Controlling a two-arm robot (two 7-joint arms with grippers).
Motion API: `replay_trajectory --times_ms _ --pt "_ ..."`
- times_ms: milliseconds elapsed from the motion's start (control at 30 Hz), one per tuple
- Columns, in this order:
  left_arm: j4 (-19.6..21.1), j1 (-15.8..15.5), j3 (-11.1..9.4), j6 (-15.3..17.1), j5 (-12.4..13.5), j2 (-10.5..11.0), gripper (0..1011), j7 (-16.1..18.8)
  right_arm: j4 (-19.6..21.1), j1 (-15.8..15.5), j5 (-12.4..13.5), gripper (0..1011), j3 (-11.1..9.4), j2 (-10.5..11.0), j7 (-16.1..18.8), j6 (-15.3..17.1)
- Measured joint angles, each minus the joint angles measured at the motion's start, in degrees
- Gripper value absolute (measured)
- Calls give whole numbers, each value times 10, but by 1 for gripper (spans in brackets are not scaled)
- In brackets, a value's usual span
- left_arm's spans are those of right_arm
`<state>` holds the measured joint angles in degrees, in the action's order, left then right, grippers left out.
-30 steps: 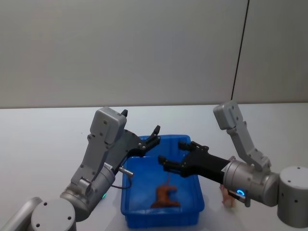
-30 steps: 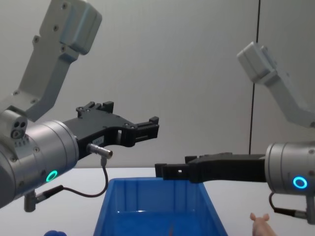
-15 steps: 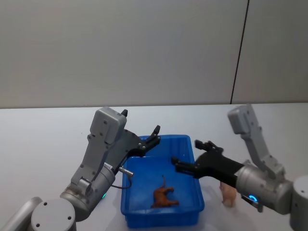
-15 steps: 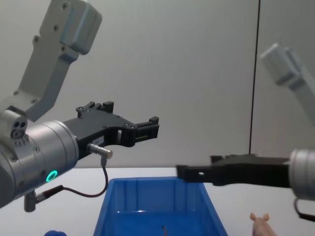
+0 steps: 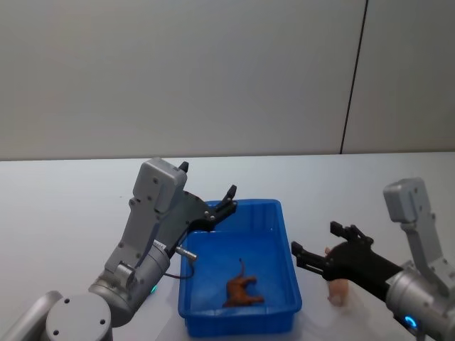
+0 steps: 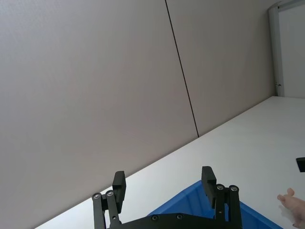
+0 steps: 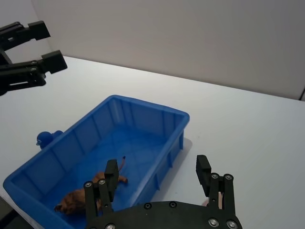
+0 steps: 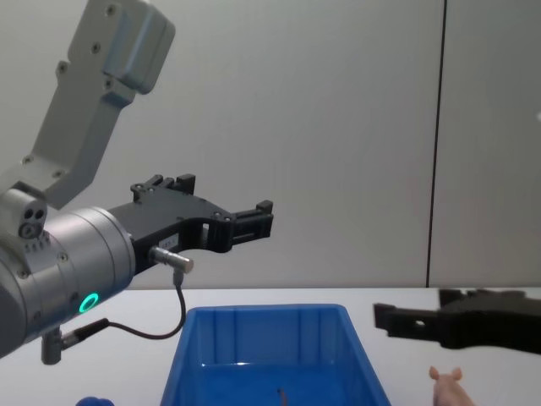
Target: Pick up the two dolls from the table and place them into the box.
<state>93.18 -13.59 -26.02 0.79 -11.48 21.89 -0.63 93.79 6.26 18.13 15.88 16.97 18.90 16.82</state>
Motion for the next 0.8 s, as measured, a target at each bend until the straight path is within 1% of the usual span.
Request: replay_trajectory --times_ms 167,400,567,800 --pt "0 0 0 0 0 0 1001 0 14 -21 10 1001 -4 11 -21 -2" --pt "0 0 0 0 0 0 1001 0 17 -36 21 1001 -7 18 -42 6" --pt "0 0 0 0 0 0 1002 0 9 -40 22 1001 -7 17 -53 10" --pt "0 0 0 0 0 0 1001 0 -13 -39 19 1001 -4 12 -69 17"
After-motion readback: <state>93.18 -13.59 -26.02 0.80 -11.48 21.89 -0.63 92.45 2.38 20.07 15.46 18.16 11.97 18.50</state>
